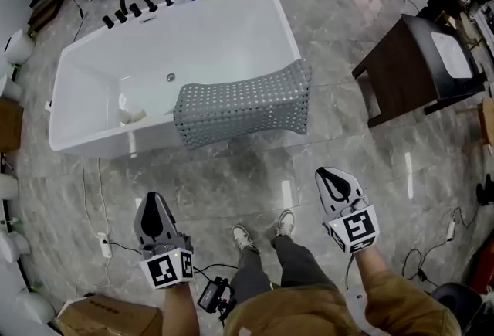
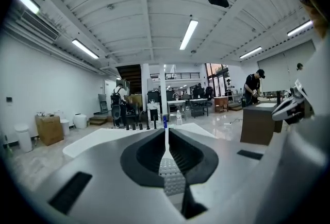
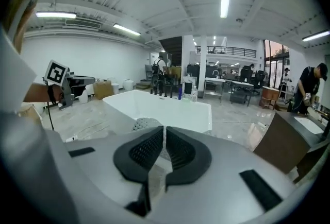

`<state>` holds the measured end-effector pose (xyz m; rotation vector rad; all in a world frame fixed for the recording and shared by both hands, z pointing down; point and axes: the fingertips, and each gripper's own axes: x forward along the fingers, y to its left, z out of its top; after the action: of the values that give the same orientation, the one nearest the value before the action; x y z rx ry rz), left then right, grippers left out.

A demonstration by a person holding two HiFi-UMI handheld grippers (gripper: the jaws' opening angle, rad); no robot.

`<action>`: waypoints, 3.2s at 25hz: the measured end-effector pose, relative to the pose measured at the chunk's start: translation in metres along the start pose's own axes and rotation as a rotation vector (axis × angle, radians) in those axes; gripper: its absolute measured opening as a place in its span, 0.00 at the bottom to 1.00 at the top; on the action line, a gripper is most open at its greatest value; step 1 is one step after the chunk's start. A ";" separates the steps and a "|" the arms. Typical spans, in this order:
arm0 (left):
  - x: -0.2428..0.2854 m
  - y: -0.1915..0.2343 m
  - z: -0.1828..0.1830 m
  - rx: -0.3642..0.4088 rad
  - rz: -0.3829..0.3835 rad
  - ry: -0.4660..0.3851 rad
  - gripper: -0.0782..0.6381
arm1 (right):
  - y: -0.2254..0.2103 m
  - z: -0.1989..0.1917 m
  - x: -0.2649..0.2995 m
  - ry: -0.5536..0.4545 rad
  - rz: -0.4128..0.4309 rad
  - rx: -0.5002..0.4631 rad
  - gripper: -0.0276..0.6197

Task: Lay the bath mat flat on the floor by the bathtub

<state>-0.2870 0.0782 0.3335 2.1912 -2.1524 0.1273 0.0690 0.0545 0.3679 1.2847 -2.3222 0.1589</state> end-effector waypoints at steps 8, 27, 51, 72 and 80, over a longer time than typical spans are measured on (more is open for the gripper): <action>0.059 -0.002 -0.099 0.056 -0.031 0.116 0.21 | -0.047 -0.076 0.067 0.089 -0.008 0.072 0.15; 0.187 -0.003 -0.278 0.049 -0.090 0.359 0.39 | -0.133 -0.207 0.220 0.214 -0.039 0.168 0.38; 0.273 0.019 -0.399 -0.049 -0.187 0.543 0.75 | -0.184 -0.270 0.307 0.215 -0.052 0.301 0.57; 0.312 0.003 -0.420 0.021 -0.251 0.584 0.81 | -0.188 -0.301 0.354 0.262 0.009 0.439 0.66; 0.292 0.005 -0.408 0.034 -0.219 0.615 0.50 | -0.177 -0.290 0.333 0.272 0.039 0.435 0.51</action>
<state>-0.2918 -0.1695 0.7697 2.0241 -1.5778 0.7195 0.1685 -0.2060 0.7537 1.3140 -2.1437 0.8373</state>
